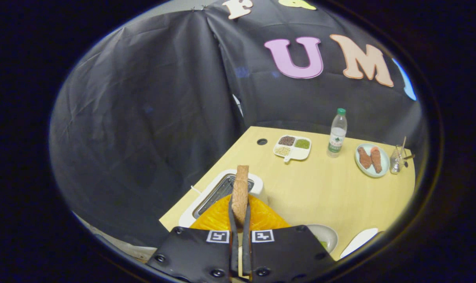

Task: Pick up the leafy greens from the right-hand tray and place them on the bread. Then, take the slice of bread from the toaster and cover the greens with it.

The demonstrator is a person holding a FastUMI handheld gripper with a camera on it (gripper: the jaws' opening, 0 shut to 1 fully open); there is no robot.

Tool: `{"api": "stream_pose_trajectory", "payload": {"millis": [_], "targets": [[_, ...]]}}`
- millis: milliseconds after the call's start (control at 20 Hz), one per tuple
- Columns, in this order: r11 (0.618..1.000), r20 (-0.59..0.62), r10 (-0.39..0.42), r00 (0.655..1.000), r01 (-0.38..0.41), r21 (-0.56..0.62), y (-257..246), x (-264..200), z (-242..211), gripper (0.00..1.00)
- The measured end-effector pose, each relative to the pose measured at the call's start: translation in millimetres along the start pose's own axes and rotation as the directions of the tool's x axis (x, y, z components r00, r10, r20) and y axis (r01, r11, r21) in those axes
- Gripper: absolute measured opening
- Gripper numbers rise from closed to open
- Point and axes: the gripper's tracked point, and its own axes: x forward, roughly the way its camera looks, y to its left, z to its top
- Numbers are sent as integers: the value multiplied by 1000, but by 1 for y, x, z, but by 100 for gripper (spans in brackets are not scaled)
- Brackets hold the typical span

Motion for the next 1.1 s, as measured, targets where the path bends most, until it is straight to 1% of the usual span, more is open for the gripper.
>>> {"api": "stream_pose_trajectory", "payload": {"millis": [150,400,600,950,1100], "targets": [[999,15,-34,999,34,-3,-23,-19,-8,7],[995,-25,-71,997,73,72,-59,-34,-48,7],[987,-69,-81,994,89,132,-82,-34,-86,7],[969,-136,-57,989,88,231,-101,-27,-135,7],[961,-165,-72,984,112,252,-118,-28,-153,7]]}}
